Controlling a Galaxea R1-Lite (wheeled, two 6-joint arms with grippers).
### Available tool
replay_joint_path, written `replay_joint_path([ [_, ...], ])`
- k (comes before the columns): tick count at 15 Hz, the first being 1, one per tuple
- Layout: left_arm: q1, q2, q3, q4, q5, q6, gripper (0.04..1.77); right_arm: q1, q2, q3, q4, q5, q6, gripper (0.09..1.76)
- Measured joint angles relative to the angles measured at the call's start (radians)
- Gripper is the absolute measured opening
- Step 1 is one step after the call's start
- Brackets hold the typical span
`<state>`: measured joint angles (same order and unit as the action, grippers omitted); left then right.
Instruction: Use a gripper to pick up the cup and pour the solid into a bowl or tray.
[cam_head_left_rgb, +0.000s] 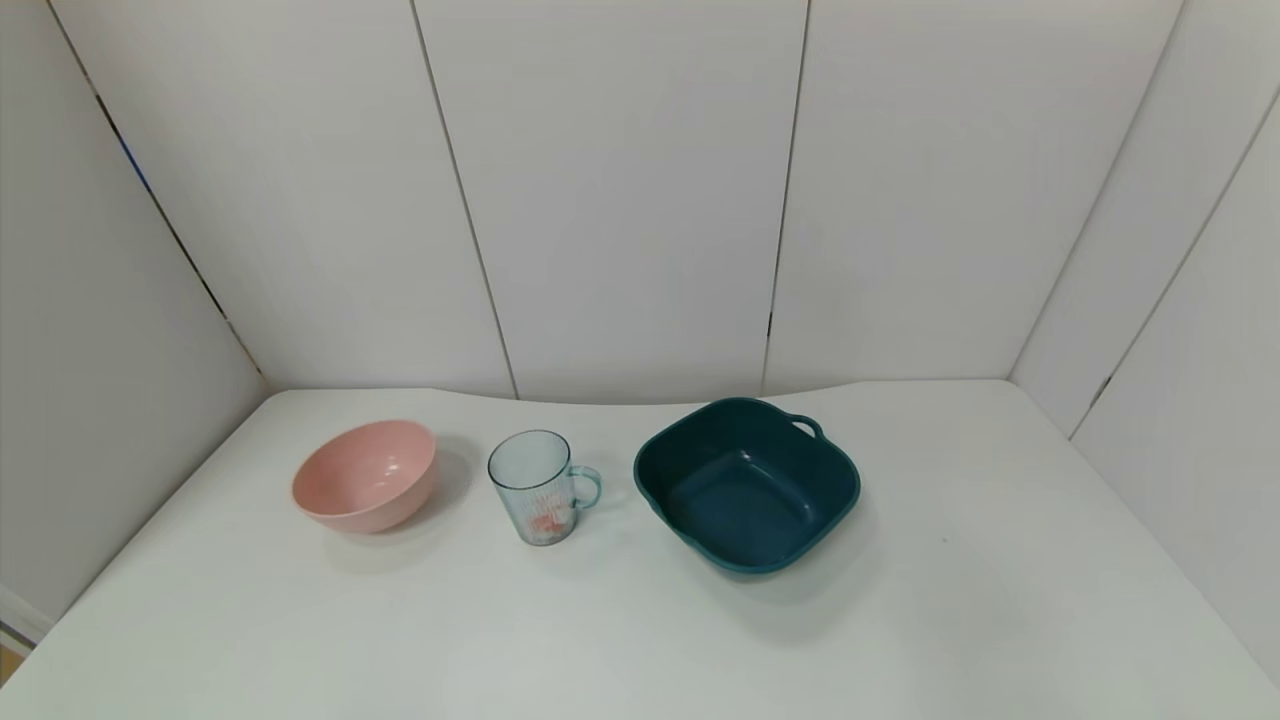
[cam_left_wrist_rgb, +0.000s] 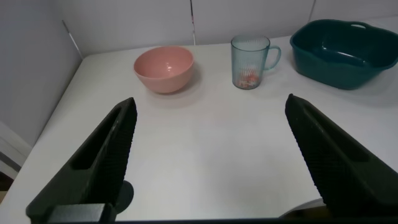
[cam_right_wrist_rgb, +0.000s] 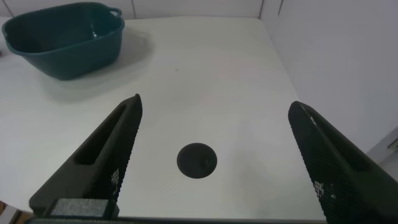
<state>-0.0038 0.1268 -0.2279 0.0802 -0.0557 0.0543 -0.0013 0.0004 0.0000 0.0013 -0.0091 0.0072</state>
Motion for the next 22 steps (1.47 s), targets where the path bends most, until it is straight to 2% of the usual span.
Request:
replay_joint_path([
  [7,-0.105,0.323,-0.187,-0.001,0.005,0.001,1.72,0.0,0.0,0.0,-0.001,0.0,0.0,1.71],
  [12,-0.139,0.577,-0.244,-0.026,-0.02,0.005,1.72,0.0,0.0,0.0,-0.001,0.0,0.0,1.71],
  [16,-0.142,0.794,-0.249,-0.143,-0.062,0.005,1.72,0.001,0.0,0.0,-0.001,0.0,0.0,1.71],
  [22,-0.146,1.108,-0.234,-0.325,-0.068,0.021,1.72,0.0,0.0,0.0,0.0,0.0,0.0,1.71],
])
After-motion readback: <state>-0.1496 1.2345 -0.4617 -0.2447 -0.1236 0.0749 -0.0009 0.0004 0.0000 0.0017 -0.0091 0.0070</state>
